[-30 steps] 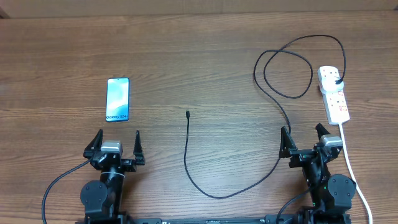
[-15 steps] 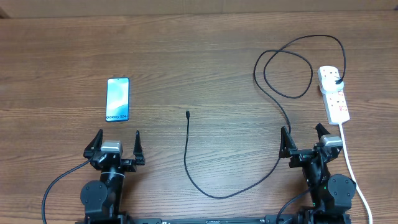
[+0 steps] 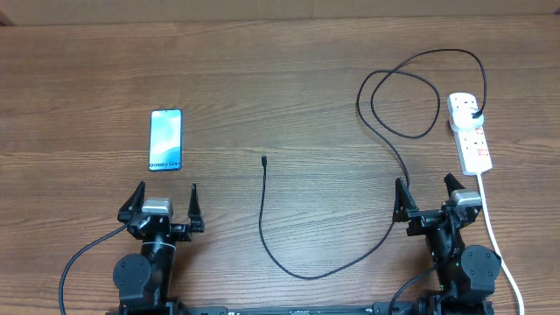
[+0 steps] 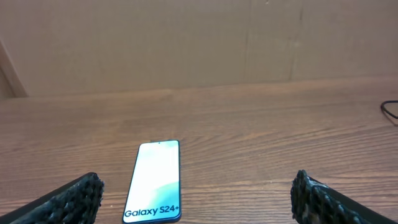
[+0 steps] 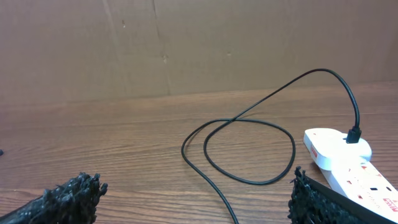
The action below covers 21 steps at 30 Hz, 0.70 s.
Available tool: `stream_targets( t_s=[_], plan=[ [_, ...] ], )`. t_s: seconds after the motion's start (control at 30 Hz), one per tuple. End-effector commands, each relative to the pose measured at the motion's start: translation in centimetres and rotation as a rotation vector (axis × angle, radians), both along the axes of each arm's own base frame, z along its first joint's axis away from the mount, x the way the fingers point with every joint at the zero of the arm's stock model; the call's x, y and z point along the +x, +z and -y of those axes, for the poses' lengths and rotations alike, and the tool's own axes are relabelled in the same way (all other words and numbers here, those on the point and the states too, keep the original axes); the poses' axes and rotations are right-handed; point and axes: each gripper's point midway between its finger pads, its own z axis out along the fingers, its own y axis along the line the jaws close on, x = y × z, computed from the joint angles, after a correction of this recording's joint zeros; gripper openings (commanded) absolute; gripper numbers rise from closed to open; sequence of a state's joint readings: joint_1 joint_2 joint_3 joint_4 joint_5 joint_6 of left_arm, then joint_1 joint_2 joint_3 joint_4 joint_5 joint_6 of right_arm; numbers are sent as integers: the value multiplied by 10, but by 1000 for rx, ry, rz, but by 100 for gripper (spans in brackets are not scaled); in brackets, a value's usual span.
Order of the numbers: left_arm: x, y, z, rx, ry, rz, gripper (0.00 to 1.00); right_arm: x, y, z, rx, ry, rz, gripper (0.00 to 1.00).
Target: Plug charger to phone and switch on socket
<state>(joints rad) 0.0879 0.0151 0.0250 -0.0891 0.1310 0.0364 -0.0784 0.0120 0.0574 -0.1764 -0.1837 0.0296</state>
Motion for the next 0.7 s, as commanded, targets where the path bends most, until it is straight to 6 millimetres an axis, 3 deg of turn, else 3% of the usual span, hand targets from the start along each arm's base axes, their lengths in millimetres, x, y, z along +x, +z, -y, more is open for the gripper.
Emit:
stream_targets(
  t_s=[0.0, 0.13, 0.43, 0.67],
  plan=[
    [0, 0, 7, 1, -44, 8, 100, 0, 0, -1, -1, 4, 7, 100],
    [-2, 4, 18, -1, -112, 23, 99, 0, 1, -1, -1, 4, 8, 100],
    [-7, 48, 23, 1, -135, 51, 99, 0, 1, -1, -1, 5, 10, 100],
    [6, 80, 35, -23, -216, -42, 100, 0, 2, -1, -2, 5, 15, 100]
  ],
)
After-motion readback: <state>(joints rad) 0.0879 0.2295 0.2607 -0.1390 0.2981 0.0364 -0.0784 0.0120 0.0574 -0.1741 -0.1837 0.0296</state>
